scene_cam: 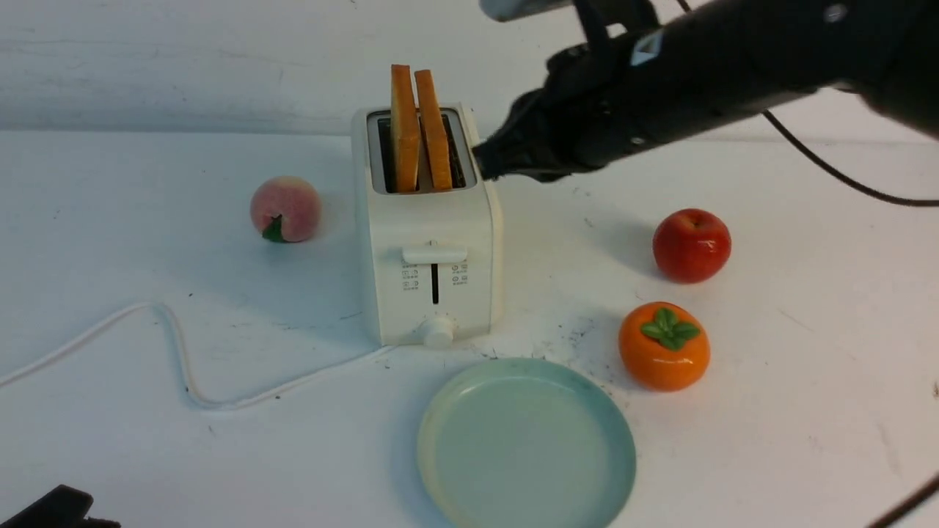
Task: Take toasted bread from bread machine on white table place on plate.
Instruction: 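Grasp the toast slice in the toaster and pull it up out of the slot with the right gripper, then place the held slice of bread on top of the slice on the plate with the right gripper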
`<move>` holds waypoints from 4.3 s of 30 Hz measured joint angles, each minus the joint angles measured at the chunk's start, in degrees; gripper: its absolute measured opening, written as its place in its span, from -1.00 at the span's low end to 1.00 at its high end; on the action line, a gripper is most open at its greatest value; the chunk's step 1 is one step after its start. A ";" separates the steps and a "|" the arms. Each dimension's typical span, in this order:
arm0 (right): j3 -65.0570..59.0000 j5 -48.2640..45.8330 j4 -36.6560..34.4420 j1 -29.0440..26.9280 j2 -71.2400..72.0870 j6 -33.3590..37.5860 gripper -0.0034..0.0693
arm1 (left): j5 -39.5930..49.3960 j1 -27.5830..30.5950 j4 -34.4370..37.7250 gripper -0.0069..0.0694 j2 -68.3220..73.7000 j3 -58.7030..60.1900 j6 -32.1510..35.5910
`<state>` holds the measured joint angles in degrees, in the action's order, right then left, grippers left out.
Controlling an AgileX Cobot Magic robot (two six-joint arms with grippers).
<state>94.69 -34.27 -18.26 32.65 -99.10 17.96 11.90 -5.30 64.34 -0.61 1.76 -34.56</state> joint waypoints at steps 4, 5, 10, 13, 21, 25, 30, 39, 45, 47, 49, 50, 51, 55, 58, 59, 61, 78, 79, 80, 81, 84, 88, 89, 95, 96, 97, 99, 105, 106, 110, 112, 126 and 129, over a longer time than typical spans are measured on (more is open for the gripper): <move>4.38 4.44 2.13 0.78 -5.97 -1.13 -0.76 | 1.89 0.00 0.00 -0.19 0.00 0.00 1.76; 4.38 4.62 2.13 0.79 -6.22 -1.13 -0.76 | 1.97 0.00 0.00 -0.19 0.00 0.00 1.76; 6.29 9.50 2.65 0.79 -11.06 -1.13 -0.46 | 4.21 0.00 0.00 -0.19 0.00 0.00 2.29; 6.33 12.59 2.65 0.79 -12.52 -1.13 -0.27 | 4.25 0.00 -0.05 -0.19 0.00 0.00 2.29; 6.33 15.93 2.69 0.79 -14.51 -1.13 -0.11 | 5.43 0.00 -0.05 -0.19 0.00 0.00 2.30; 6.33 16.93 3.04 0.79 -15.17 -1.13 -0.10 | 5.86 0.00 -0.05 -0.19 0.00 0.00 2.30; 6.33 17.52 4.64 0.79 -16.08 -1.13 -0.10 | 5.97 0.00 -0.05 -0.19 0.00 0.00 2.30; 6.33 17.98 9.30 0.79 -17.27 -1.13 -0.20 | 5.97 0.00 -0.11 -0.20 0.00 0.00 2.34; 6.33 19.32 10.19 0.79 -17.33 -1.13 -0.53 | 5.97 0.00 -0.17 -0.20 0.00 0.00 2.34; 6.33 20.19 10.56 0.79 -17.33 -1.13 -0.67 | 6.04 0.00 -0.22 -0.20 0.00 0.00 2.34; 6.33 20.55 10.62 0.79 -17.33 -1.13 -0.73 | 6.09 0.00 -0.22 -0.20 0.00 0.00 2.34; 6.33 21.33 10.62 0.79 -17.27 -1.13 -0.81 | 6.16 0.00 -0.22 -0.20 0.00 0.00 2.34; 6.33 21.56 10.62 0.79 -17.19 -1.13 -0.84 | 6.16 0.00 -0.22 -0.20 0.00 0.00 2.34; 6.33 22.65 10.62 0.79 -16.29 -1.13 -0.89 | 6.16 0.00 -0.22 -0.20 0.00 0.00 2.34; 6.33 23.02 10.56 0.79 -14.97 -1.13 -0.89 | 6.16 0.00 -0.22 -0.20 0.00 0.00 2.34; 6.33 23.00 10.50 0.79 -14.71 -1.13 -0.89 | 6.16 0.00 -0.22 -0.20 0.00 0.00 2.34; 6.33 23.04 10.43 0.79 -12.72 -1.13 -0.89 | 6.20 0.00 -0.22 -0.19 0.00 0.00 2.34; 6.33 -0.14 10.43 0.79 4.33 -3.16 -0.88 | 6.20 0.00 -0.28 -0.19 0.00 0.00 2.34; 6.33 -4.99 10.50 0.79 6.48 -4.02 -0.88 | 6.20 0.00 -0.28 -0.19 0.00 0.00 2.34; 6.33 -10.11 10.72 0.79 8.45 -4.71 -0.88 | 6.20 0.00 -0.28 -0.19 0.00 0.00 2.34; 6.33 -13.11 11.03 0.79 9.49 -5.58 -0.88 | 6.20 0.00 -0.28 -0.19 0.00 0.00 2.34; 6.33 -23.78 11.75 0.79 12.22 -8.76 -0.88 | 6.20 0.00 -0.28 -0.19 0.00 0.00 2.34; 5.41 -33.30 11.91 0.79 13.91 -9.97 -0.87 | 6.20 0.00 -0.28 -0.19 0.00 0.00 2.34; 3.85 -35.71 11.91 0.79 14.63 -10.59 -0.87 | 6.20 0.00 -0.28 -0.19 0.00 0.00 2.34; -10.68 -34.31 6.39 0.79 17.99 -11.41 -0.87 | 6.14 0.00 -0.47 -0.19 0.00 0.00 2.34; -12.87 -32.92 5.21 0.79 18.13 -11.06 -0.87 | 6.07 0.00 -0.47 -0.19 0.00 0.00 2.34; -14.96 -31.23 4.04 0.79 18.13 -10.79 -0.87 | 6.07 0.00 -0.52 -0.19 0.00 0.00 2.34; -19.65 -26.07 2.38 0.79 17.93 -9.71 -0.87 | 5.96 0.00 -0.52 -0.19 0.00 0.00 2.34; -25.92 -14.96 2.66 0.79 16.52 -9.03 -0.87 | 5.90 0.00 -0.52 -0.19 0.00 0.00 2.34; -26.04 -13.63 2.90 0.79 16.15 -8.93 -0.87 | 5.90 0.00 -0.52 -0.19 0.00 0.00 2.34; -26.04 -11.30 4.00 0.79 15.09 -8.87 -0.87 | 5.90 0.00 -0.58 -0.19 0.00 0.00 2.34; -26.04 -10.54 4.74 0.79 14.39 -8.74 -0.87 | 5.90 0.00 -0.63 -0.19 0.00 0.00 2.34; -26.04 -8.24 0.39 0.84 1.35 -1.07 -0.86 | 6.01 0.00 -0.69 -0.19 0.00 0.00 2.34; -26.04 -7.28 -2.60 0.84 -0.72 -0.91 -0.83 | 6.01 0.00 -0.69 -0.19 0.00 0.00 2.34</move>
<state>68.65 -41.55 -20.86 33.48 -99.82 17.05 17.91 -5.30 63.66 -0.61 1.76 -32.21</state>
